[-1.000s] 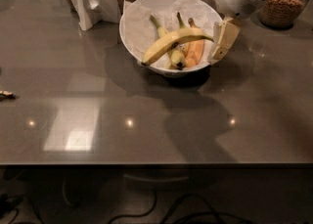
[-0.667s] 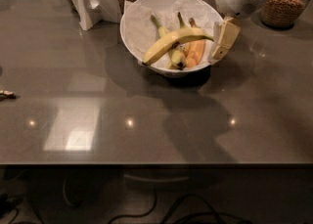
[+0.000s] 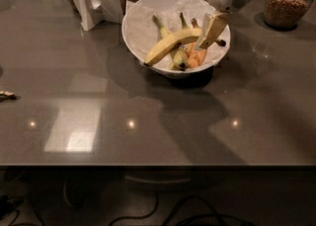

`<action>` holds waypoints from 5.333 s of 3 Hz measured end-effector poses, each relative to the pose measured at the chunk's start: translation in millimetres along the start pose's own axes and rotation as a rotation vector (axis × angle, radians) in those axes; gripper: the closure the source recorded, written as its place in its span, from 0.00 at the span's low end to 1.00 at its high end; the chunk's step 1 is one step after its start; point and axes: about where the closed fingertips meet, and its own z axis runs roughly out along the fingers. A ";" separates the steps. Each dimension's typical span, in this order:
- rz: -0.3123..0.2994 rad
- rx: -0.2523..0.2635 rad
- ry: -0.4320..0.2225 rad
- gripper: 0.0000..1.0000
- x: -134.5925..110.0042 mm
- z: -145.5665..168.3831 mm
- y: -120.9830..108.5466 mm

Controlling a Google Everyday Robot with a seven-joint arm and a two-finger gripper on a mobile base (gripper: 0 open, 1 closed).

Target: Pick banana from white bowl

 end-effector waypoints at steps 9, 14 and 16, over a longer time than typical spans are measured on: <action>-0.101 -0.313 0.003 0.61 -9.4 76.5 -11.9; -0.029 -0.127 -0.164 0.81 -24.9 -8.1 -18.5; 0.095 -0.045 -0.321 0.35 -22.0 -19.4 -10.2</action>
Offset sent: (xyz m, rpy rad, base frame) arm 0.0154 0.0217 -0.0118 0.0488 0.0475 0.0743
